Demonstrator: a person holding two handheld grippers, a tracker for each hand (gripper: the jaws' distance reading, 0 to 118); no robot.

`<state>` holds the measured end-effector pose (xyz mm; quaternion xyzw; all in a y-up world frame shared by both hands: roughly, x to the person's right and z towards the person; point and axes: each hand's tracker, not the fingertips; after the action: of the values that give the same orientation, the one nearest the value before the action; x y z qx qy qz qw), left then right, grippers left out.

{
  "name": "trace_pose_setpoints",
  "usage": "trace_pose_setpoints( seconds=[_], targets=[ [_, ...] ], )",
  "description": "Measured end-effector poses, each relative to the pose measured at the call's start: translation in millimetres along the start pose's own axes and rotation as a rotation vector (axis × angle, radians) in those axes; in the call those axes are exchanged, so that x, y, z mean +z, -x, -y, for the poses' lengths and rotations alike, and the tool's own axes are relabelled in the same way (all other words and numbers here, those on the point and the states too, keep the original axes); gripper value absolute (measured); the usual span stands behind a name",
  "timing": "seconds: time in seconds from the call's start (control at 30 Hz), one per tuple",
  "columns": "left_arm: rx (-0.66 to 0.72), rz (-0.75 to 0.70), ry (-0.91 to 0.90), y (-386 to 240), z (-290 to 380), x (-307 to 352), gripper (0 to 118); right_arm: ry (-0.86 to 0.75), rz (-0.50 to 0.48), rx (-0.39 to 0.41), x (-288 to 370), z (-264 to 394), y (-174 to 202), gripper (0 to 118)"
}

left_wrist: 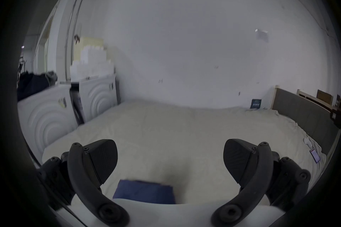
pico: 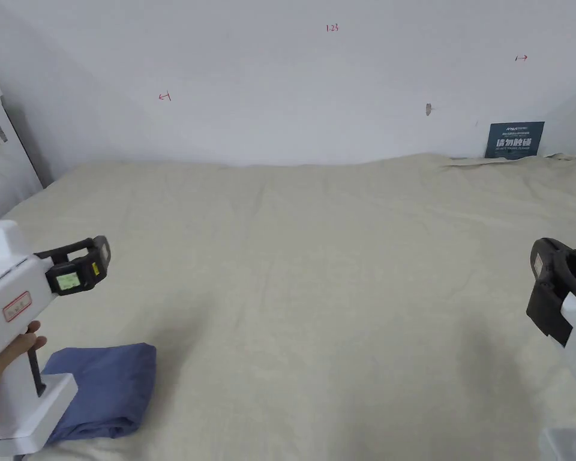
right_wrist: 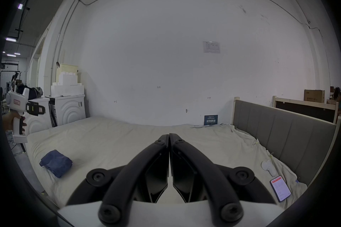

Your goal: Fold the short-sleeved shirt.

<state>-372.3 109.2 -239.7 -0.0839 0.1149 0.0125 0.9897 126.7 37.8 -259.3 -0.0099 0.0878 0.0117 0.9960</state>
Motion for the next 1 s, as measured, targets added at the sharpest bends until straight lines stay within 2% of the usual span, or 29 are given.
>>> trace_pose_setpoints(
  seconds=[0.17,0.27,0.6,0.67,0.7,0.77,0.8,0.83,0.9,1.0],
  targets=[
    [-0.036,0.022,-0.162,-54.5,0.0,25.7,117,-0.017,0.024,0.007,-0.2,-0.2,-0.7,0],
    [-0.025,0.03,-0.234,-84.8,6.5,37.1,117,-0.024,0.038,0.009,31.9,-42.9,-28.9,0],
    [-0.035,0.09,-0.305,-160.9,59.5,43.5,114,-0.03,0.077,0.034,40.9,-37.4,-35.6,0],
    [-0.035,0.133,-0.3,-167.7,69.0,42.2,102,-0.034,0.082,0.034,41.2,-36.1,-34.3,0],
    [-0.035,0.138,-0.3,-174.6,72.6,43.5,89,-0.037,0.09,0.038,41.4,-35.5,-33.5,0],
    [-0.032,0.137,-0.288,-181.3,78.8,41.2,39,-0.037,0.093,0.044,42.5,-33.3,-32.3,0],
    [-0.035,0.137,-0.281,-183.6,82.2,39.0,21,-0.037,0.094,0.044,42.7,-32.6,-31.4,0],
    [-0.034,0.141,-0.272,-187.6,85.0,39.4,10,-0.035,0.095,0.044,42.6,-32.1,-30.4,0],
    [-0.029,0.148,-0.265,-189.9,90.7,38.7,2,-0.034,0.099,0.049,43.8,-30.5,-29.2,0],
    [-0.03,0.17,-0.257,-192.7,96.3,41.2,0,-0.033,0.105,0.05,44.9,-29.1,-26.8,0]
  ],
)
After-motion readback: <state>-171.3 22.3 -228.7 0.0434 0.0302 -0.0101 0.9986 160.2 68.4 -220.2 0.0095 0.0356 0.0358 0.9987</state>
